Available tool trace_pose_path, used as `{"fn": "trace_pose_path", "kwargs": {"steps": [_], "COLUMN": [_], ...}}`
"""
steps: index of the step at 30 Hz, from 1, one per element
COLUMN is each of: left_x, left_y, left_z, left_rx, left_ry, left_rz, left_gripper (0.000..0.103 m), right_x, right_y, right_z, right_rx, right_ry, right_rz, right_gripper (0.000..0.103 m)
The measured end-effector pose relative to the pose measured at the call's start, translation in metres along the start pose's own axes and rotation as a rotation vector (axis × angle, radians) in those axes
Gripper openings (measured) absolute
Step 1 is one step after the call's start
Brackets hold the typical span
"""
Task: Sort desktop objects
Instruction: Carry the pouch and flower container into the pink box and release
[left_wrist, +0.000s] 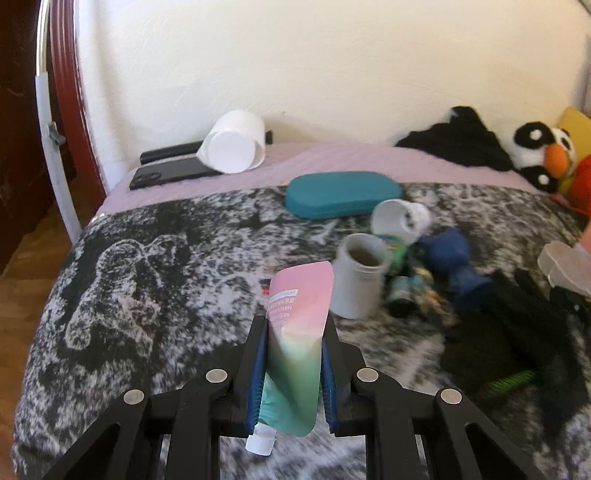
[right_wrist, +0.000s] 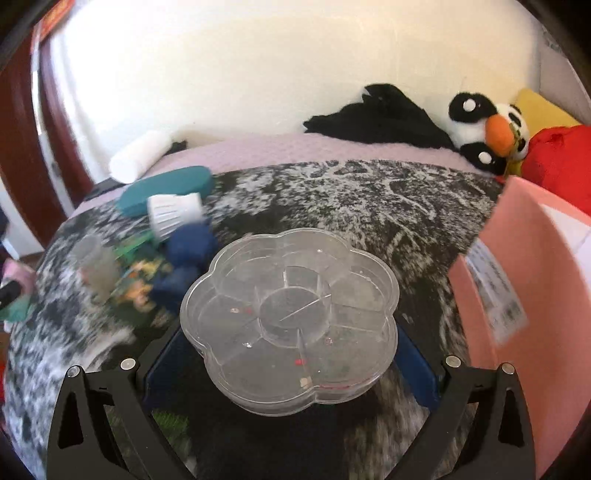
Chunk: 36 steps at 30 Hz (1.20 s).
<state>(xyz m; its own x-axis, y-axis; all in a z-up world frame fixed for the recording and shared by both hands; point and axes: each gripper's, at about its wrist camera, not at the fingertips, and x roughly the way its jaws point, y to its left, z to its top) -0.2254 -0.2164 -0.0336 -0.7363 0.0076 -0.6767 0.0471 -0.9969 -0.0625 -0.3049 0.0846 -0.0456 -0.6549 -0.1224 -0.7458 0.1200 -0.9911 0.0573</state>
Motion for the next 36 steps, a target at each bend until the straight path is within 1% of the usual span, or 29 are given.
{"fn": "trace_pose_path", "kwargs": {"steps": [2, 5, 7, 11, 14, 18, 23, 27, 32, 35, 36], "left_x": [-0.018, -0.046, -0.067, -0.1, -0.119, -0.134, -0.139, -0.13, -0.111, -0.092, -0.088], "left_y": [-0.009, -0.03, -0.056, -0.108, -0.161, -0.236, -0.318, -0.376, -0.439, -0.466, -0.471], "left_z": [-0.001, -0.001, -0.001, -0.006, -0.013, -0.017, -0.011, -0.005, -0.005, -0.002, -0.001], "left_rx": [0.001, 0.019, 0.061, 0.103, 0.154, 0.214, 0.267, 0.295, 0.347, 0.366, 0.371], "left_ry": [-0.019, -0.055, -0.095, -0.145, -0.165, -0.174, -0.17, -0.145, -0.108, -0.08, -0.076], "left_rz": [-0.01, -0.028, -0.042, -0.114, -0.182, -0.269, -0.356, -0.42, -0.464, -0.482, -0.483], "left_gripper": [0.02, 0.02, 0.02, 0.02, 0.02, 0.02, 0.02, 0.02, 0.02, 0.02, 0.02], "right_x": [-0.023, -0.079, -0.118, -0.191, -0.232, -0.276, -0.31, -0.327, -0.325, -0.318, -0.313], "right_y": [0.002, 0.0, -0.003, -0.019, -0.032, -0.067, -0.125, -0.175, -0.24, -0.268, -0.272], "right_z": [-0.007, -0.018, -0.029, -0.055, -0.067, -0.081, -0.096, -0.106, -0.105, -0.099, -0.097], "right_rx": [-0.007, -0.003, -0.003, 0.007, 0.001, 0.025, 0.098, 0.178, 0.281, 0.32, 0.325], "right_ry": [-0.015, -0.091, -0.149, -0.263, -0.329, -0.395, -0.431, -0.44, -0.422, -0.417, -0.409], "right_rz": [0.003, 0.009, 0.004, -0.024, -0.068, -0.135, -0.214, -0.262, -0.305, -0.333, -0.33], "right_gripper": [0.101, 0.101, 0.101, 0.101, 0.101, 0.101, 0.101, 0.101, 0.101, 0.101, 0.101]}}
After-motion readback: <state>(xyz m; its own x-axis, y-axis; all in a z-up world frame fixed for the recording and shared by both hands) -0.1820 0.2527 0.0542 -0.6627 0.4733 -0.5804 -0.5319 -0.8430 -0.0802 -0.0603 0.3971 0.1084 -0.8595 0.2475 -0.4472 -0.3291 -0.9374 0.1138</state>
